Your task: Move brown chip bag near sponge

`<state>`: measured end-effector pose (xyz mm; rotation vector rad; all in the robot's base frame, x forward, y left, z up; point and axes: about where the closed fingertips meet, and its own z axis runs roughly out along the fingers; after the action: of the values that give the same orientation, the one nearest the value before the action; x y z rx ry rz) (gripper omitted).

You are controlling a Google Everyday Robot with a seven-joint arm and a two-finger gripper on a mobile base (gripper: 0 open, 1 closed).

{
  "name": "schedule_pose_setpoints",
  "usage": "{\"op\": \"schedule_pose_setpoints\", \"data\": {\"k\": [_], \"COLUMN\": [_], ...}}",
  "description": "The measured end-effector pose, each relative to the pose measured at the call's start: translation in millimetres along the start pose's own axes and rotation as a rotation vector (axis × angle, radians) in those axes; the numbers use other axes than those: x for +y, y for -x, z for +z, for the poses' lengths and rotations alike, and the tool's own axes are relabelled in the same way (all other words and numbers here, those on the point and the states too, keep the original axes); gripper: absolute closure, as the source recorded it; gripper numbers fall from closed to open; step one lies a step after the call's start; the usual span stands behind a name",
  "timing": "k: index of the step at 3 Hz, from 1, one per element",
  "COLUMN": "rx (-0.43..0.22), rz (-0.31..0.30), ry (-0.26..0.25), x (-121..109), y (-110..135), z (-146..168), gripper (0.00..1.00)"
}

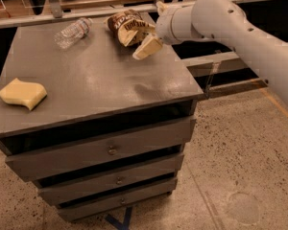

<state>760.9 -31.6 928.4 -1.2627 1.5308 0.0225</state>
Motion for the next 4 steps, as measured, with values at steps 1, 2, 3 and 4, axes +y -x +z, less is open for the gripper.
{"op": "schedule_pose_setpoints", "data": {"k": [1,2,3,4], "rx": [-0.012,-0.003,0.029,0.066], "rz": [0.012,0.024,0.035,0.042], "ry": [-0.042,-0.076,-0.088,-0.101], "x": [-11,-24,-34,-41], "y": [6,6,-5,-18], "z": [26,44,58,67], "gripper": [0.00,0.00,0.00,0.00]}}
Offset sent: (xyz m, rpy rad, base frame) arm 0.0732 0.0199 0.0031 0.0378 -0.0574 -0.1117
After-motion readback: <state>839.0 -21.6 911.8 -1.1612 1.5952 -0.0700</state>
